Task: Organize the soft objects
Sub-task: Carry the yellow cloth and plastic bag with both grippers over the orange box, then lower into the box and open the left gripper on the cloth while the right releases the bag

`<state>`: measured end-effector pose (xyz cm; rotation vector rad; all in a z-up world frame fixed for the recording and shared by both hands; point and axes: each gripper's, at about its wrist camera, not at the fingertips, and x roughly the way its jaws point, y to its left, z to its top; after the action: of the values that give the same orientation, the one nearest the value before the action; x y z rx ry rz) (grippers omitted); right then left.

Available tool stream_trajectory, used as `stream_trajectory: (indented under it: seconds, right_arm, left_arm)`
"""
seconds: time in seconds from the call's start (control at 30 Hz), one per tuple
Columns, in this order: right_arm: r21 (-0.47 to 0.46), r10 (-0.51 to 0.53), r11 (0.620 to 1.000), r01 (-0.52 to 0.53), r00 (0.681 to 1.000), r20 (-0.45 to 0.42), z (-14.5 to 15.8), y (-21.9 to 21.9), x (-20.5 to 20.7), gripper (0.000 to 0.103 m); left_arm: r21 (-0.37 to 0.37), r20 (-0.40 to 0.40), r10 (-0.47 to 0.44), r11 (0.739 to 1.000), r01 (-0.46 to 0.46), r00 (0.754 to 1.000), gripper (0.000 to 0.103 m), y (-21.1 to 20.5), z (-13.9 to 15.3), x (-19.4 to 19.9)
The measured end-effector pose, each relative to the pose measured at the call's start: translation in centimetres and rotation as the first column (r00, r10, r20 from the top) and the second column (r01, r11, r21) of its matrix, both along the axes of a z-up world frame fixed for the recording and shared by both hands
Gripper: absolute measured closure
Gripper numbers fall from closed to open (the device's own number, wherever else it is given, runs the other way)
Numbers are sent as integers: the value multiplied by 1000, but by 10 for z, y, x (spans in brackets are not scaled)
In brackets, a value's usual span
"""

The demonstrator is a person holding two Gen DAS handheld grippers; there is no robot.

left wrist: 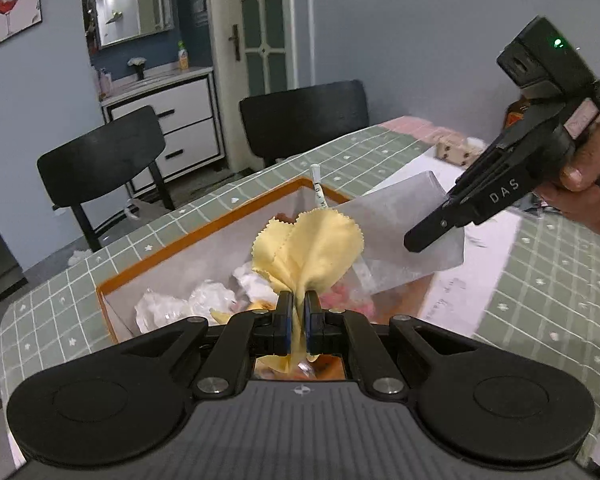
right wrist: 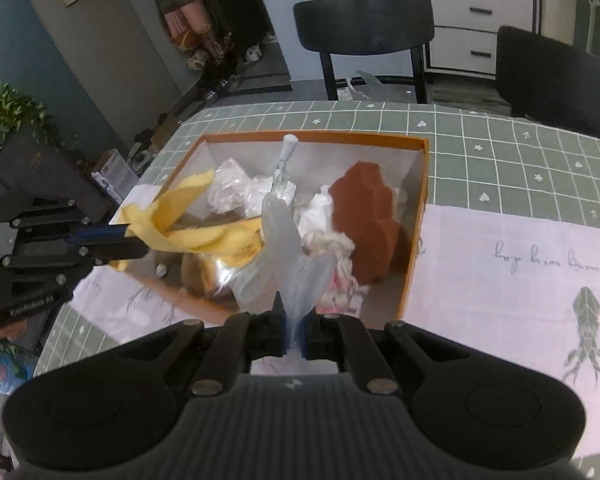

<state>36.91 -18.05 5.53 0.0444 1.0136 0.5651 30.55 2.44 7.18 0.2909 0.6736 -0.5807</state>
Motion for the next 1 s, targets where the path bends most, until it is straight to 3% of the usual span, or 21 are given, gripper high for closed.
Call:
stream_trajectory:
  seconds: [0.27,0.77,1.0]
  right_arm:
    - [20,-58,998,58,998,-16,-15,18,42,100]
    - [17,-68,998,68,998,-18,-45,66,86,100]
    - [171,-55,983,63,997,-51,-50,75,94,99]
  left_arm:
    - [17,-74,99,995,-98,992,97,-7,-22,46]
    - [91,-133,213,975,-202,968,97,-7,-36,79]
    - [96,-136,246,967,-234,960,96,-9,-38,83]
